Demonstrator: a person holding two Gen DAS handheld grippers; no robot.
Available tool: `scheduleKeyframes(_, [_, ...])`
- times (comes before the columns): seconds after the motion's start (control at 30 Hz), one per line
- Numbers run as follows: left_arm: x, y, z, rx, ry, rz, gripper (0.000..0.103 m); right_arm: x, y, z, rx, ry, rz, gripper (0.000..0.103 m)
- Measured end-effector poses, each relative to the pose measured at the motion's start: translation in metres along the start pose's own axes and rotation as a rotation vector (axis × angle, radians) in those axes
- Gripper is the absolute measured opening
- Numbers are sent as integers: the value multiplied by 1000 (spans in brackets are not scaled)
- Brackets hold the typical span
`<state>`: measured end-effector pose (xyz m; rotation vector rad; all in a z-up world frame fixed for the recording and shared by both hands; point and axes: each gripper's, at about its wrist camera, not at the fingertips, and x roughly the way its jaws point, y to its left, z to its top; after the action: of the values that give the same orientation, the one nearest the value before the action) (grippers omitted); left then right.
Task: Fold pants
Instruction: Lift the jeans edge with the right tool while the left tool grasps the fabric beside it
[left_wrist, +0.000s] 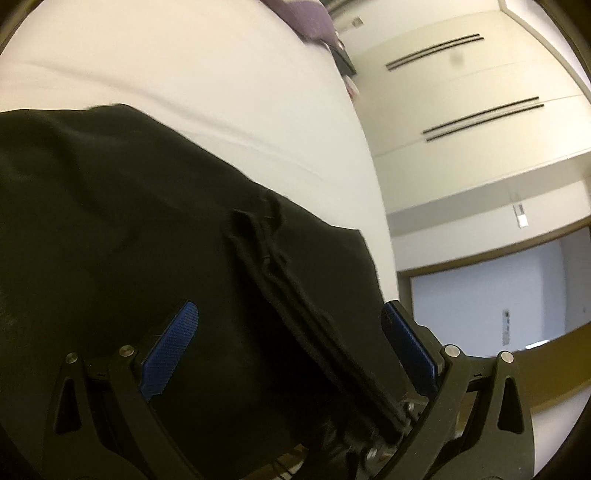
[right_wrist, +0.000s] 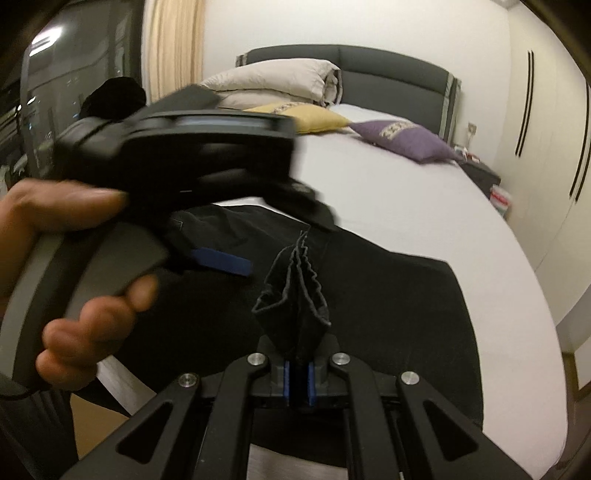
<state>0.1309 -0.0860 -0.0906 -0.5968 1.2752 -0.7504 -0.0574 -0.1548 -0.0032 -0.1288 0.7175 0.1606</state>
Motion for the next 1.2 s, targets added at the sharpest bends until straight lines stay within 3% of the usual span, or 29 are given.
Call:
scheduleKeyframes(0.07, [4, -4, 1, -8, 4, -9, 97, -2, 4, 1, -13, -12, 0, 7])
scheduleKeyframes(0.1, [5, -6, 0, -3, 8, -11, 80, -4, 5, 1, -18, -16, 2, 7])
scheduleKeyframes(0.13, [7, -9, 0, 4, 19, -17, 48, -5, 8, 2, -26, -19, 2, 7])
scheduleKeyframes(0.17, [9, -10, -1, 6, 33, -20, 32, -8, 8, -2, -32, -22, 3, 7])
scheduleKeyframes(0.23, [10, -10, -3, 18, 45, -24, 20, -8, 12, 0, -39, -26, 6, 7])
scheduleKeyframes(0.33, [-6, -8, -6, 32, 16, -32, 11, -9, 20, 4, -50, -34, 15, 7])
scheduleKeyframes(0.47, [-36, -7, -3, 74, -32, -10, 10, -10, 40, 19, -92, -56, 44, 7])
scheduleKeyframes(0.67, [-71, 15, 0, 124, -85, 106, 10, 3, 71, 30, -152, -58, 108, 7])
scheduleKeyframes(0.87, [-62, 59, -1, 96, -85, 230, 11, 42, 101, 26, -179, 22, 175, 10])
scheduleKeyframes(1.0, [-55, 80, -4, 46, -63, 200, 12, 76, 101, 10, -134, 161, 236, 21])
scheduleKeyframes(1.03, [-58, 80, -4, 43, -61, 199, 12, 73, 94, 7, -105, 160, 256, 28])
scheduleKeyframes(1.07, [-62, 77, -5, 43, -57, 214, 13, 68, 87, 8, -80, 165, 281, 42])
scheduleKeyframes(1.1, [-66, 74, -6, 49, -59, 231, 14, 63, 78, 8, -49, 173, 314, 48])
scheduleKeyframes(1.2, [-93, 59, -12, 115, -112, 332, 21, 41, 36, 5, 79, 176, 406, 51])
